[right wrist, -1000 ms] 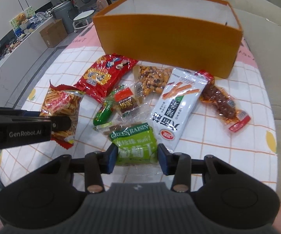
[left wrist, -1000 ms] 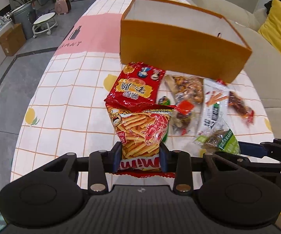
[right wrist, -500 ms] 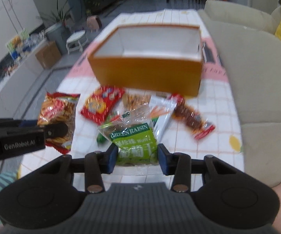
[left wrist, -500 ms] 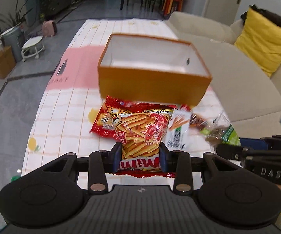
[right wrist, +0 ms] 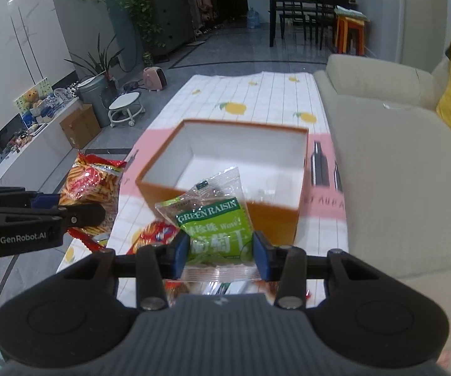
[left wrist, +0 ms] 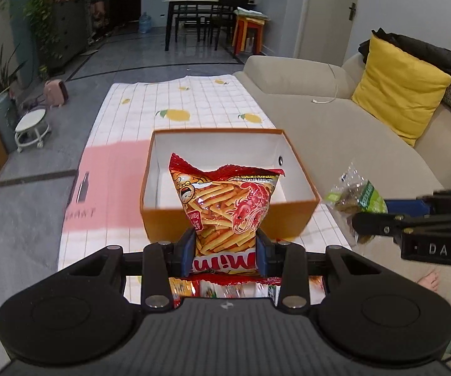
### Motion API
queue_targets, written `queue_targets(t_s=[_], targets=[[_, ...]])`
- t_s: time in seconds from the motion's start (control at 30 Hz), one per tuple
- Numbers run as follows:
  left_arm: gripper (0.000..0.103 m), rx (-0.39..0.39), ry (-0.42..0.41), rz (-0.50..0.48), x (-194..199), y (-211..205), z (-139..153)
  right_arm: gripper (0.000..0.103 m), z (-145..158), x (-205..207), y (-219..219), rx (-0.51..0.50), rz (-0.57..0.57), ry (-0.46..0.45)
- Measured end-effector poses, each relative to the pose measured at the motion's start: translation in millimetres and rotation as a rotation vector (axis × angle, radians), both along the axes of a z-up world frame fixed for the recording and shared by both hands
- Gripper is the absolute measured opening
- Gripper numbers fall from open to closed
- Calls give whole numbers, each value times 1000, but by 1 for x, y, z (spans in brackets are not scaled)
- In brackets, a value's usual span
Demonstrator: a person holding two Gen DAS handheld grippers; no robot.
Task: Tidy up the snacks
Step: 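Lift both bags into the orange box and open both tools to drop them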
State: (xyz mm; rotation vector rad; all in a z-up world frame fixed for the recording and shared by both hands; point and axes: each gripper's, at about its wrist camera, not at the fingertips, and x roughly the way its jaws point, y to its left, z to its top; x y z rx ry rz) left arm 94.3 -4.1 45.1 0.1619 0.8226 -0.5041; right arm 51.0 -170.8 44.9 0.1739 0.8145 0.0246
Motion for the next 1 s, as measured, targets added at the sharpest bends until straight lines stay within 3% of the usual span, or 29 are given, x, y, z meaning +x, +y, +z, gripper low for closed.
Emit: queue_targets(t_s=[0.27,0.57,0.8,1.0], targets=[[43,36,36,-26,73,-25,-12,41,-7,86,-17,-15,37,32],[43,145,150,-12,155,-49,-68,41,-63,179,-29,-38,73,180],[43,311,222,-5,192,-68,-119,41,-120,226,-25,-91,98,315],[43,469,208,-14,204,-86,-152,41,-156,244,-20,-179,107,391]])
